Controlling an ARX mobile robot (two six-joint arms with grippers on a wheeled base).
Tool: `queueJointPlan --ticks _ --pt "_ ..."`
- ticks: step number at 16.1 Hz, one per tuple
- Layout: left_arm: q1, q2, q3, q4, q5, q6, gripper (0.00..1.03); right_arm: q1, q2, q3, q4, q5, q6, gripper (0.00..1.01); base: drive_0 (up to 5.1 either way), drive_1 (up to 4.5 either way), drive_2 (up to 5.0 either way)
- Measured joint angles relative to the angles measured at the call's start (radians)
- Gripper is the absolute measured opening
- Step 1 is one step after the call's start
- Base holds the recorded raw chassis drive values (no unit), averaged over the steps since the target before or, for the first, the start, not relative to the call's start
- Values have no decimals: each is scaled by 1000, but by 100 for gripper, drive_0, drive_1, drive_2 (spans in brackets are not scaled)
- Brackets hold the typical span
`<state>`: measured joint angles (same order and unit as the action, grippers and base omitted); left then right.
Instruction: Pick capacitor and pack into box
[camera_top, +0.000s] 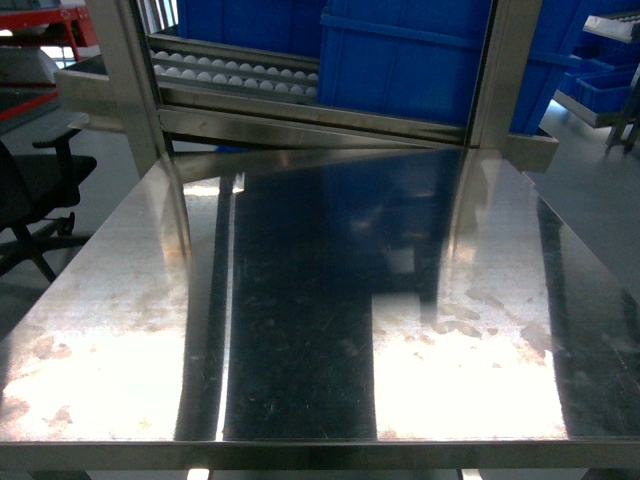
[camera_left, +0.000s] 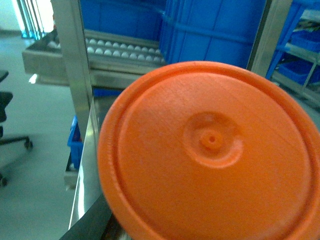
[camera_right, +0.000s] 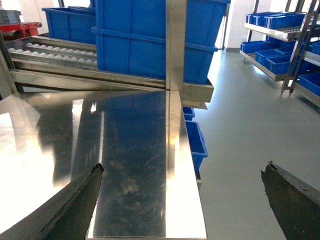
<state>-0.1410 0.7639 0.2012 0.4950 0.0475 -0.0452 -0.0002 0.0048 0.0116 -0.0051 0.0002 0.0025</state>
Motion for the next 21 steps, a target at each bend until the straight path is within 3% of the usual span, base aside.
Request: queueJointPlan --ticks 1,2,3,4,7,8,9,21 --pt "-3 -13 6 8 8 1 45 0 0 0 0 0 0 98 0 0 0" --pt "-28 -8 -6 68 -77 16 45 0 0 0 0 0 0 98 0 0 0" --pt "-19 -29 -33 66 -169 26 45 0 0 0 0 0 0 98 0 0 0" --pt "2 -64 -65 47 -182 27 45 0 0 0 0 1 0 98 0 0 0" --pt "51 -175 -109 -3 -134 27 45 0 0 0 0 0 0 98 0 0 0" --pt "119 -209 -126 -26 -61 29 45 0 0 0 0 0 0 98 0 0 0" --pt "148 -238 -139 -48 -66 29 45 0 0 0 0 1 0 98 0 0 0" --pt "138 -540 -188 -269 -48 31 45 0 0 0 0 0 0 98 0 0 0"
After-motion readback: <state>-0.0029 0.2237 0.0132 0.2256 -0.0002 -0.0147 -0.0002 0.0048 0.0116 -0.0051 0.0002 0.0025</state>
